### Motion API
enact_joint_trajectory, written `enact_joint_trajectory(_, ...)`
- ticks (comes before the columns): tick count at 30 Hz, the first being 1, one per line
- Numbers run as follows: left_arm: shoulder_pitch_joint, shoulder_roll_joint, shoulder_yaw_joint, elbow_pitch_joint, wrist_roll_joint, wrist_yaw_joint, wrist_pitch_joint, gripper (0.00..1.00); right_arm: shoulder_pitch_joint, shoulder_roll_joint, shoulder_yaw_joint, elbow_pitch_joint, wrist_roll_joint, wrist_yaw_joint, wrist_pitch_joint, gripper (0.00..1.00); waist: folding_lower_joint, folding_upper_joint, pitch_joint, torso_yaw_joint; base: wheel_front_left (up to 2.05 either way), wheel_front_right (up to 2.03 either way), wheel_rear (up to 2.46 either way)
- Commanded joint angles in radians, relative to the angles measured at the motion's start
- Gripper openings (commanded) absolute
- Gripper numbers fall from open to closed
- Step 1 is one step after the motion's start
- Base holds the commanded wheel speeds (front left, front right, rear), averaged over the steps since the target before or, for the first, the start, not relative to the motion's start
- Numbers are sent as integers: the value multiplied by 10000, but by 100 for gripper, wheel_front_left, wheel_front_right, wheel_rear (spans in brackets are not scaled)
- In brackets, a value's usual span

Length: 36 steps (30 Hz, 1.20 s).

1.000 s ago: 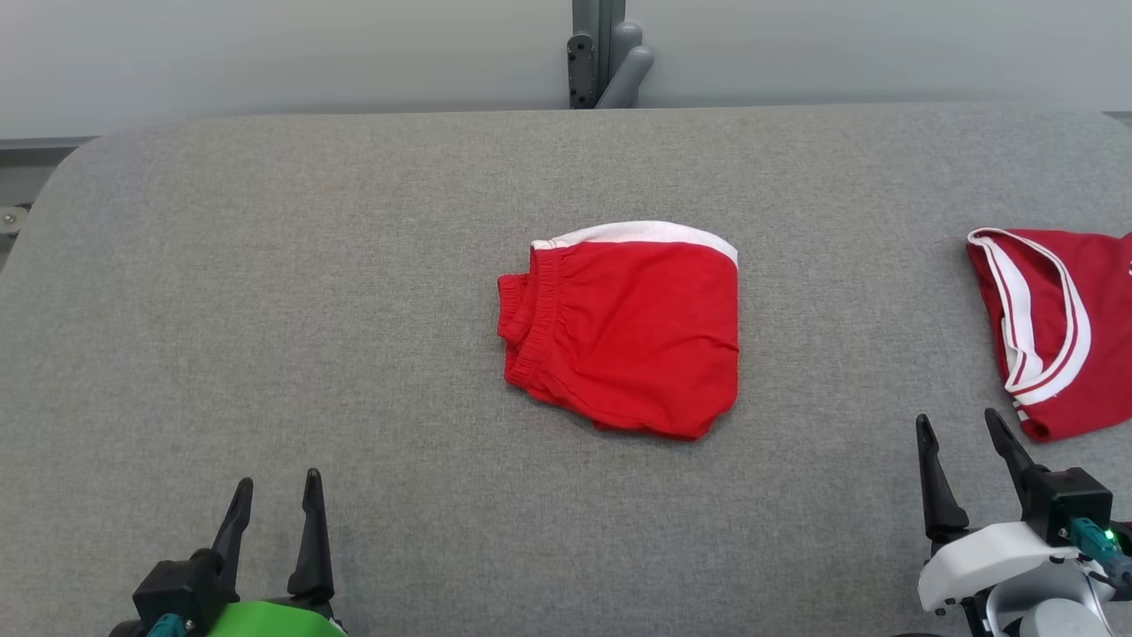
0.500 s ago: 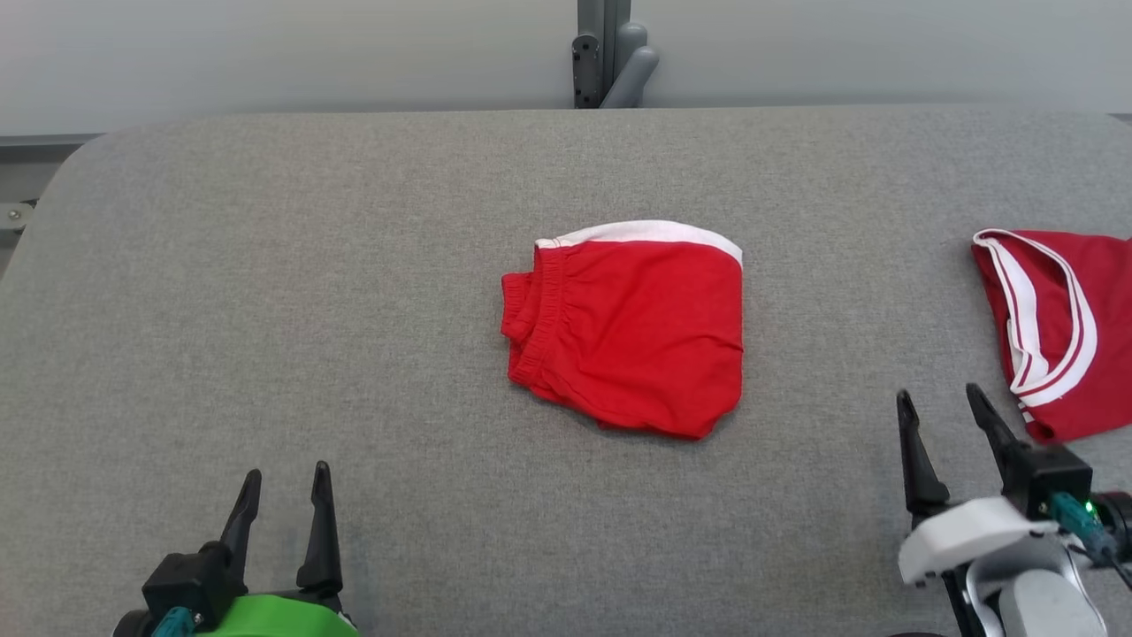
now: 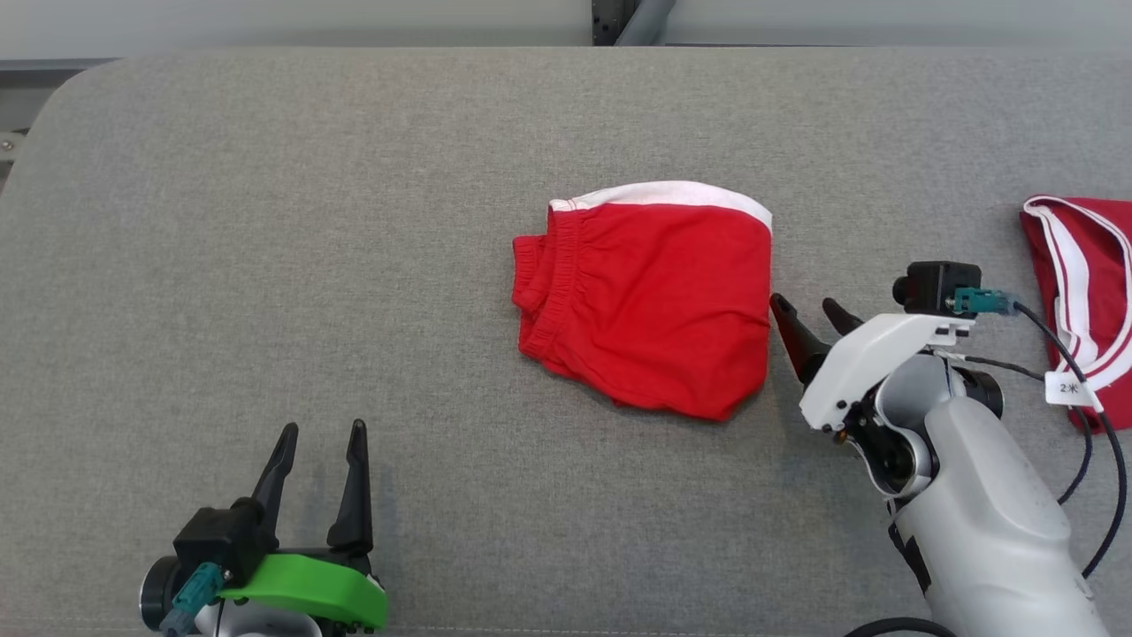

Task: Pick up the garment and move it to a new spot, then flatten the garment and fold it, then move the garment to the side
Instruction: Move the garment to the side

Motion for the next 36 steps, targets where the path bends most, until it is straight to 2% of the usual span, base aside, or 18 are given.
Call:
enact_joint_trajectory(1,-197,25,-64,45,-56,-2,-23,100,-274,-24,116,273,297,-8,554,100,0,0,175,205,0,0,0)
enact_joint_trajectory(5,-401,23,-177,70,-104,-2,-23,100,-833,-41,405,791,1012,-8,1796,100,0,0,342,404,0,0,0)
enact_joint_trajectory(11,-474,20,-133,116,-133,-2,-23,100,-1104,37,725,1143,1964,-8,2471,100,0,0,473,511,0,0,0)
enact_joint_trajectory(12,-466,19,-110,121,-138,-2,-23,100,-1129,47,773,1192,2106,-8,2532,73,0,0,483,492,0,0,0)
enact_joint_trajectory(13,-438,18,-82,133,-146,-2,-23,100,-1149,53,775,1241,2217,-8,2483,13,0,0,490,446,0,0,0)
enact_joint_trajectory(14,-416,17,-64,131,-142,-2,-23,100,-1209,53,782,1283,2308,-8,2418,0,0,0,498,383,0,0,0)
enact_joint_trajectory(20,-400,104,67,47,-147,-2,-23,100,-1626,-220,1208,1168,2642,-7,2278,0,0,0,532,-459,0,0,0)
enact_joint_trajectory(26,-577,230,137,-121,-187,-2,-20,100,-2057,-1322,1771,457,2371,-5,2684,0,0,0,680,-1552,0,0,0)
enact_joint_trajectory(30,-695,250,59,-207,-232,-2,-21,100,-2510,-2230,1677,-222,2135,-5,3228,0,0,0,891,-2164,0,0,0)
enact_joint_trajectory(36,-911,254,-138,-85,-274,-2,-21,100,-2950,-3040,1343,-872,1876,-5,4413,0,0,0,1131,-2537,0,0,0)
